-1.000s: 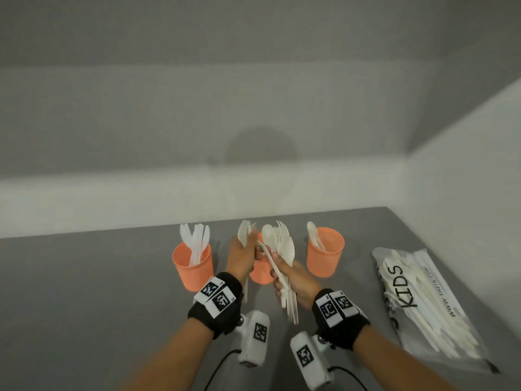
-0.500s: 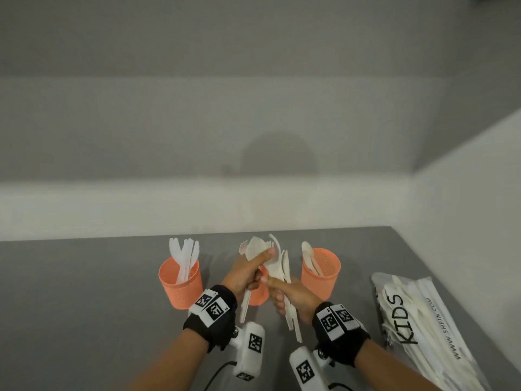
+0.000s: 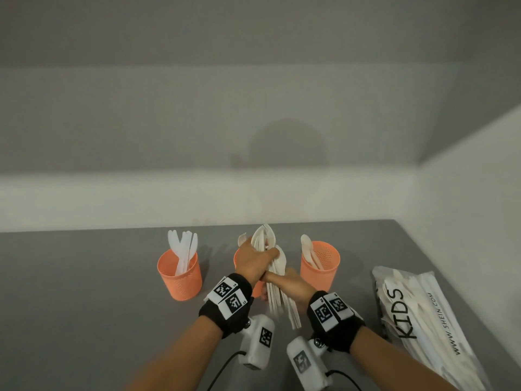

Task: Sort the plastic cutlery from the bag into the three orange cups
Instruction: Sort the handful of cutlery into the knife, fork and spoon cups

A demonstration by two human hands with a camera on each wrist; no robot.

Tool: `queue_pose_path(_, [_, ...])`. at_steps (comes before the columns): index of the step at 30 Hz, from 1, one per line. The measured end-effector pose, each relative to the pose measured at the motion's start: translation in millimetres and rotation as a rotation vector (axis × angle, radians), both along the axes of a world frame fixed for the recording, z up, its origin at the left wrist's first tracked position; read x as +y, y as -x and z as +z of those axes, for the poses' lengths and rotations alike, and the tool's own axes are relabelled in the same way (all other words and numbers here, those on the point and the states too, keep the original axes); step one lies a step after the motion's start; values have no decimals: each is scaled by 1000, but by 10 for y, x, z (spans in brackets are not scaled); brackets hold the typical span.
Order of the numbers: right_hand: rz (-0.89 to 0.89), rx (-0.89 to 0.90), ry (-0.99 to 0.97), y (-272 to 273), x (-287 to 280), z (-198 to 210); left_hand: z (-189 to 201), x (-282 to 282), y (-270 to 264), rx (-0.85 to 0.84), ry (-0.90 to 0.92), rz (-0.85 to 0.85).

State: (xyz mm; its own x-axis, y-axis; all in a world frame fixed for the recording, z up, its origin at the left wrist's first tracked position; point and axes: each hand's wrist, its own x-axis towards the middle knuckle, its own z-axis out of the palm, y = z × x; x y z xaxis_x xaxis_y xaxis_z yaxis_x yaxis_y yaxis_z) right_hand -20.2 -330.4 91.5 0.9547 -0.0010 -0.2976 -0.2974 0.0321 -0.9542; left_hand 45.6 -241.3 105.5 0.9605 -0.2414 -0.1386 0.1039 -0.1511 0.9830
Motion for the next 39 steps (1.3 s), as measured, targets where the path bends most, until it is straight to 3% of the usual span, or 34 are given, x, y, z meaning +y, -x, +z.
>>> queue_pose_path(3, [-55,-43,14,-6,35,19,-10,-25,-22,8,14,13])
queue_pose_path(7, [-119,2,-116,39,4,69,111,30,-6,33,60,-75])
queue_pose_path(10, [-154,-5,-243,31,-65,96,98,126,-37,113,172,-47])
queue_pose_path(14, [-132,-56,-279,12,-78,80,39,182,-4,166,211,-87])
queue_pose_path(18, [-109,-75,-287,-3,-36,84,48,166,84,106,224,-157])
queue_pose_path(31, [-219,-69,-190,-37,14,-11,-22,136,128,43,179,7])
queue_pose_path(39, [-257,-122,-116,-9,-22,-43,-34,275,-49,22,191,257])
